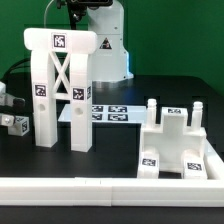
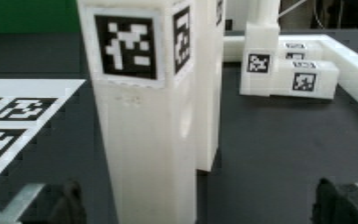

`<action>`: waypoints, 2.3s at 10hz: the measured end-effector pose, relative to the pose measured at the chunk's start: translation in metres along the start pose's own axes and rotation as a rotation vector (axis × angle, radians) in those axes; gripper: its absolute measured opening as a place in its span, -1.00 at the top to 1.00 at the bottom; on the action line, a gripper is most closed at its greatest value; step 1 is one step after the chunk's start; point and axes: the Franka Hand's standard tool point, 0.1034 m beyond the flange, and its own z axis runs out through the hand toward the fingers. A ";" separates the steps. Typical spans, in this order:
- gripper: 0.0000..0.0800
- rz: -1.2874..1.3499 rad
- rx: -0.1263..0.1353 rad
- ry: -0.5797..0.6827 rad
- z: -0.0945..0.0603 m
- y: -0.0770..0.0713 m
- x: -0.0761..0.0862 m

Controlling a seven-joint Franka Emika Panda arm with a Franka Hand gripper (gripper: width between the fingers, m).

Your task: Assemble chair

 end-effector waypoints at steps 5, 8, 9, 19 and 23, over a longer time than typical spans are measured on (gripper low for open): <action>-0.62 0.021 -0.007 -0.012 0.009 0.009 -0.002; -0.62 0.013 -0.033 -0.020 0.027 0.002 -0.006; -0.62 0.016 -0.040 -0.025 0.033 0.000 -0.008; 0.29 0.028 -0.054 -0.043 0.045 -0.005 -0.011; 0.29 -0.016 -0.040 -0.010 0.031 -0.017 -0.031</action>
Offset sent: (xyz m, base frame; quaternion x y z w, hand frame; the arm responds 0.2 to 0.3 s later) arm -0.0256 0.0184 0.0050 -0.0070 0.0037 0.0500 0.9987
